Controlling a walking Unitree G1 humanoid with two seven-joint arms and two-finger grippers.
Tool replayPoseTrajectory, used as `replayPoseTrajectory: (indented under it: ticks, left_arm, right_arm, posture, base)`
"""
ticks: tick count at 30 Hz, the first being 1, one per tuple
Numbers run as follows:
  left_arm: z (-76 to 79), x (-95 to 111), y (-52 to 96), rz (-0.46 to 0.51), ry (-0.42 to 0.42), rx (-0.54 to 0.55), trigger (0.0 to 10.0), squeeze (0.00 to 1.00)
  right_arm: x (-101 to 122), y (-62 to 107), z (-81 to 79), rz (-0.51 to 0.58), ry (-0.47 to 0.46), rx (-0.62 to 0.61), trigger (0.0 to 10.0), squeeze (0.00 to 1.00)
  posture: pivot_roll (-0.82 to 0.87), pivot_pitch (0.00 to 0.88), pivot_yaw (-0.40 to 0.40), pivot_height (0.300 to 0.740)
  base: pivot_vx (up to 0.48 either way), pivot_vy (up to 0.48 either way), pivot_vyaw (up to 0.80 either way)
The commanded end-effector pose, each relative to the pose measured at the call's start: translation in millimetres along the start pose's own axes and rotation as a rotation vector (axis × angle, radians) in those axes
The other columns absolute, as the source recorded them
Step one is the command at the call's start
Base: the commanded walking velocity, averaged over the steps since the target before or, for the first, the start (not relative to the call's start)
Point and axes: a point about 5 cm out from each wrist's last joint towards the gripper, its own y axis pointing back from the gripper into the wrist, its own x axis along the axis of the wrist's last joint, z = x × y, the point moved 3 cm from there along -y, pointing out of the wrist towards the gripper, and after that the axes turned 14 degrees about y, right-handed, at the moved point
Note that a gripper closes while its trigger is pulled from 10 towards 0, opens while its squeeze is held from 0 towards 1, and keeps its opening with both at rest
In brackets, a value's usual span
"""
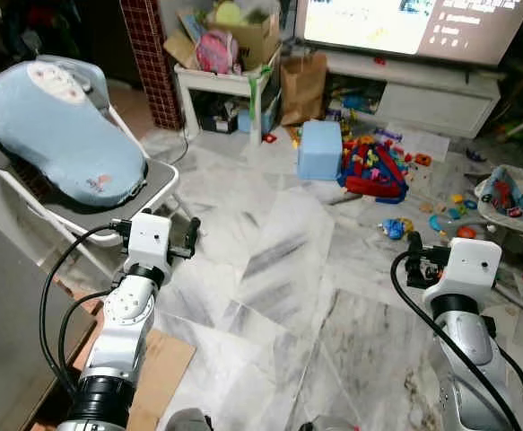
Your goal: Restocking fridge
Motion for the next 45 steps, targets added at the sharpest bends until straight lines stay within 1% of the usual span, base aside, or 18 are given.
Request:
replayPoseTrajectory:
  ticks: [1,6,18,25,28,32,34,37,40,45]
  left_arm:
    - [-1.4,-2,-0.2,-0.017,-0.003,-0.007,10.0,0.0]
    - [-1.3,-3,-1.2,-0.023,-0.001,-0.009,10.0,0.0]
    - [4.8,-3,-4.6,-0.023,-0.002,-0.035,10.0,0.0]
    - [6.1,-5,-3.8,-0.028,-0.004,-0.045,10.0,0.0]
    - [6.1,-5,-3.7,-0.029,-0.005,-0.047,10.0,0.0]
    - [7.6,-4,-4.6,-0.023,-0.002,-0.058,10.0,0.0]
    - [10.4,-3,-4.8,-0.013,0.024,-0.086,10.0,0.0]
    - [15.2,-3,-4.9,-0.026,0.066,-0.137,10.0,0.0]
    - [17.7,-2,-4.5,-0.024,0.076,-0.159,10.0,0.0]
    - [21.8,0,-5.3,-0.017,0.086,-0.195,10.0,0.0]
  right_arm:
    - [2,-0.5,-2.1,-0.001,-0.011,0.013,10.0,0.0]
    - [-1,-0.3,-5.1,-0.022,-0.031,0.024,10.0,0.0]
    - [-1,0.9,-3.8,-0.017,-0.01,0.034,10.0,0.0]
    - [0,1.5,-5.1,-0.016,-0.014,0.037,10.0,0.0]
    - [-1,1.9,-5.4,-0.018,-0.014,0.04,10.0,0.0]
    - [-2,3.4,-6.8,-0.023,-0.011,0.045,10.0,0.0]
    - [-1,3.7,-7.3,-0.022,-0.009,0.045,10.0,0.0]
    - [0,4.1,-7.4,-0.018,-0.008,0.035,10.0,0.0]
    - [-1,4.7,-7.4,-0.019,0.0,0.025,10.0,0.0]
    - [-3,4.7,-7.9,-0.022,0.002,0.022,10.0,0.0]
  posture:
    - [0.0,0.0,0.031,0.74]
    - [-0.01,0.0,0.031,0.74]
    - [-0.01,0.0,0.027,0.74]
    - [-0.01,0.0,0.025,0.74]
    - [-0.02,0.0,0.025,0.74]
    - [-0.02,0.0,0.025,0.74]
    - [-0.02,0.0,0.026,0.74]
    - [-0.02,0.0,0.029,0.74]
    - [-0.03,0.0,0.031,0.74]
    - [-0.03,0.0,0.033,0.74]
  base:
    - [-0.24,0.0,0.0]
    - [-0.316,0.0,0.0]
    - [-0.271,0.0,0.0]
    - [0.0,0.0,0.0]
    - [-0.311,0.0,0.0]
    - [0.0,0.0,-0.8]
    - [0.0,0.0,-0.8]
    - [0.0,0.0,-0.8]
    - [0.0,0.0,-0.8]
    - [0.292,0.0,-0.8]
